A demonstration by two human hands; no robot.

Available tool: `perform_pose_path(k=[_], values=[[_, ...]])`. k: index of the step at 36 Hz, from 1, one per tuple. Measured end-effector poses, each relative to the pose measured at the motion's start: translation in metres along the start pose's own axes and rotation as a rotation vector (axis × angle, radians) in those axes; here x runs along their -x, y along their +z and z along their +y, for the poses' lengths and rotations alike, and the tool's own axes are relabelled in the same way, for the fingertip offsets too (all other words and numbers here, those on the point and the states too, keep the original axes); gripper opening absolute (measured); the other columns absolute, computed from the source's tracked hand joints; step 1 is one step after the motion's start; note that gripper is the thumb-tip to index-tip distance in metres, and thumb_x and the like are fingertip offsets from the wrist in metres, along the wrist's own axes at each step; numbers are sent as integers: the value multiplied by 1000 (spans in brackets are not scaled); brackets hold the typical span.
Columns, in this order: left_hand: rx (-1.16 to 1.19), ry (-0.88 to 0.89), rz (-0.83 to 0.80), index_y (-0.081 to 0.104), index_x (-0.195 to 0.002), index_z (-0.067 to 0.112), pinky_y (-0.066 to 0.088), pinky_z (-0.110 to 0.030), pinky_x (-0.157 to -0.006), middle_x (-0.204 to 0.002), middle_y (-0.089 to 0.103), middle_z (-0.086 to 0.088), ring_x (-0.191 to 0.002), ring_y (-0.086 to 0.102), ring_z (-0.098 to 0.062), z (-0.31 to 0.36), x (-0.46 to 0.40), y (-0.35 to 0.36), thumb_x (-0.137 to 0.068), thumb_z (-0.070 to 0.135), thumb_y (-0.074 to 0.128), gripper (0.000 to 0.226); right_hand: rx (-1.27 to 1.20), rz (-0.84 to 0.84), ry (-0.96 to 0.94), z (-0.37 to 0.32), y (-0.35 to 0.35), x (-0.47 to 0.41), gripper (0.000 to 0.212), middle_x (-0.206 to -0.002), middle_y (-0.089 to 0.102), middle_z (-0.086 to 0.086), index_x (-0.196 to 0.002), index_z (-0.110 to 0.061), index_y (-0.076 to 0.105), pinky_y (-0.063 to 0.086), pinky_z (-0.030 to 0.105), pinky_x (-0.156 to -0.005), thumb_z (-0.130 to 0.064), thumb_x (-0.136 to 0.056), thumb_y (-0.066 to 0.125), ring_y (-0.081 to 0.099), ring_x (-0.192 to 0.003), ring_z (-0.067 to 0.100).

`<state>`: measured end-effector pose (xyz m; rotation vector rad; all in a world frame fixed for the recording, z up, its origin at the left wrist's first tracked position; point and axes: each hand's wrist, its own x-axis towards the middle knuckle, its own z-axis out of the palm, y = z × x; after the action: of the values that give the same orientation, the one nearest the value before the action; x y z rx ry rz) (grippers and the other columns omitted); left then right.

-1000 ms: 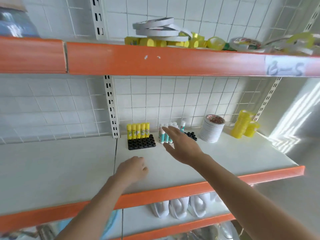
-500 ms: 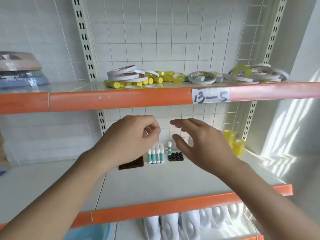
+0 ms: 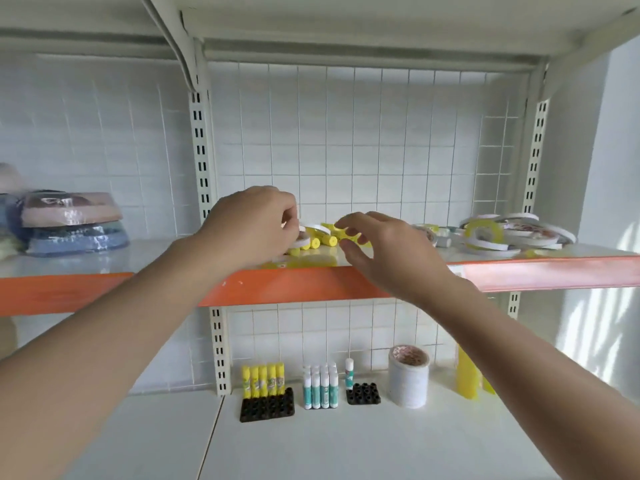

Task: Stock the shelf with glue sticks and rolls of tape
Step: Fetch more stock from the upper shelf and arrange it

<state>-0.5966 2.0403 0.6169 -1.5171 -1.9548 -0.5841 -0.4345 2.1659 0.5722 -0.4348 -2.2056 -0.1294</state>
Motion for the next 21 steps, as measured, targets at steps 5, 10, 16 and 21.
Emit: perform_pose_path(k=[5, 10, 16, 21], values=[[-112, 1, -11, 64, -96, 21, 39, -30, -70, -101, 58, 5, -94, 56, -21, -22, -26, 13, -94, 24, 47, 17, -5, -167, 29, 11, 19, -53, 26, -105, 65, -8, -120, -26, 60, 51, 35, -80, -27, -96, 50, 61, -94, 15], [-86, -50, -3, 62, -102, 20, 35, -30, -71, -105, 57, 3, -98, 55, -21, -47, -45, 28, -93, 17, 46, 19, 66, -336, 14, 9, 47, -94, 32, -120, 60, -5, -127, -27, 56, 47, 34, -88, -25, -97, 46, 54, -99, 14], [-15, -97, 0, 61, -113, 18, 43, -34, -82, -115, 57, -1, -111, 49, -22, -69, -43, 51, -96, 20, 44, 24, -6, -425, 26, 11, 74, -108, 35, -122, 56, -4, -130, -27, 55, 43, 30, -89, -25, -95, 49, 51, -95, 13], [81, -85, 2, 67, -98, 21, 43, -33, -82, -106, 60, 3, -105, 50, -18, -75, -39, 58, -94, 23, 46, 21, -87, -451, 27, 21, 77, -105, 40, -135, 51, -10, -137, -29, 47, 42, 30, -95, -28, -97, 49, 47, -96, 8]])
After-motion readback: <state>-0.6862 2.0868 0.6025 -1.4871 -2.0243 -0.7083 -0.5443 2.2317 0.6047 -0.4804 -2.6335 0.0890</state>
